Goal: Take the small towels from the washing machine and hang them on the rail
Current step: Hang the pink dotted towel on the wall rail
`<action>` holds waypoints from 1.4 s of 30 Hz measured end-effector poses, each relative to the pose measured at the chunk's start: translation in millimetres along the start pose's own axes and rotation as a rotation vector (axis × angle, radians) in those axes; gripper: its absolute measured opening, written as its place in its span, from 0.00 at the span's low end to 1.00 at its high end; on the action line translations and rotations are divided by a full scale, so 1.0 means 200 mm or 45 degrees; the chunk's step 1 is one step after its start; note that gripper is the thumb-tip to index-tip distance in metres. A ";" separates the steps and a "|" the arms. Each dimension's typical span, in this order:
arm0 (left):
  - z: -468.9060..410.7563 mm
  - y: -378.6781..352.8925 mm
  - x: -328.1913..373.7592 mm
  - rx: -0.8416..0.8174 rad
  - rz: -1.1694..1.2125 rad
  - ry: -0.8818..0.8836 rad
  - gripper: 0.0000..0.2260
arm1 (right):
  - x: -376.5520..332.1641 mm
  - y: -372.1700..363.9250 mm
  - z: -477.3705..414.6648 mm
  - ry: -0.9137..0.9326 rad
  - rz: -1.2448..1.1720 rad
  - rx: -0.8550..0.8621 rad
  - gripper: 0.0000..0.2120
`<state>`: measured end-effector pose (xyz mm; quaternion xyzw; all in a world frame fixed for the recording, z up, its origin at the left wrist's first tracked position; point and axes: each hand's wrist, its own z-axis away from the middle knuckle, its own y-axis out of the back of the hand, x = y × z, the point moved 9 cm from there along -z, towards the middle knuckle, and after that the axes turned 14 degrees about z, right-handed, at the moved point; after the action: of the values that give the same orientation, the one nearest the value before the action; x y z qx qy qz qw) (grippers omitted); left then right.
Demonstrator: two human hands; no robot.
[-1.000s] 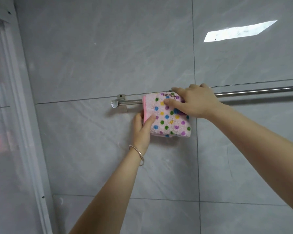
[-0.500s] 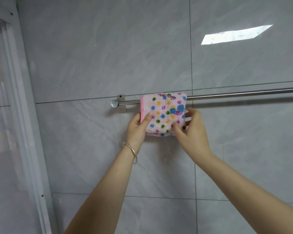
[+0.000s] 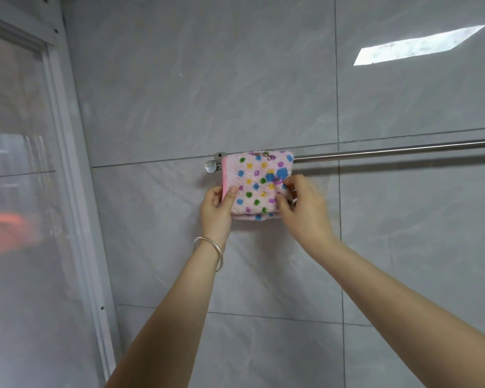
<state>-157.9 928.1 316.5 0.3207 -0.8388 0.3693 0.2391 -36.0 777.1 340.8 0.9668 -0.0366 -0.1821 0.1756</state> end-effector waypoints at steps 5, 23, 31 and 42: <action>0.01 0.02 0.01 -0.002 -0.052 0.013 0.03 | -0.02 0.01 0.00 0.012 -0.021 0.008 0.09; 0.09 0.02 0.02 -0.020 -0.151 0.056 0.06 | -0.05 0.03 0.06 0.010 -0.092 -0.067 0.18; 0.11 0.02 0.06 -0.001 -0.260 0.008 0.05 | -0.06 0.06 0.08 0.001 -0.108 -0.060 0.20; 0.27 0.02 0.18 0.210 -0.544 -0.129 0.19 | -0.12 0.14 0.19 0.159 -0.169 0.069 0.17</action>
<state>-194.4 874.8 304.7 0.5275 -0.7297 0.3611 0.2426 -72.3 741.3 325.5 0.9809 0.0338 -0.1317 0.1389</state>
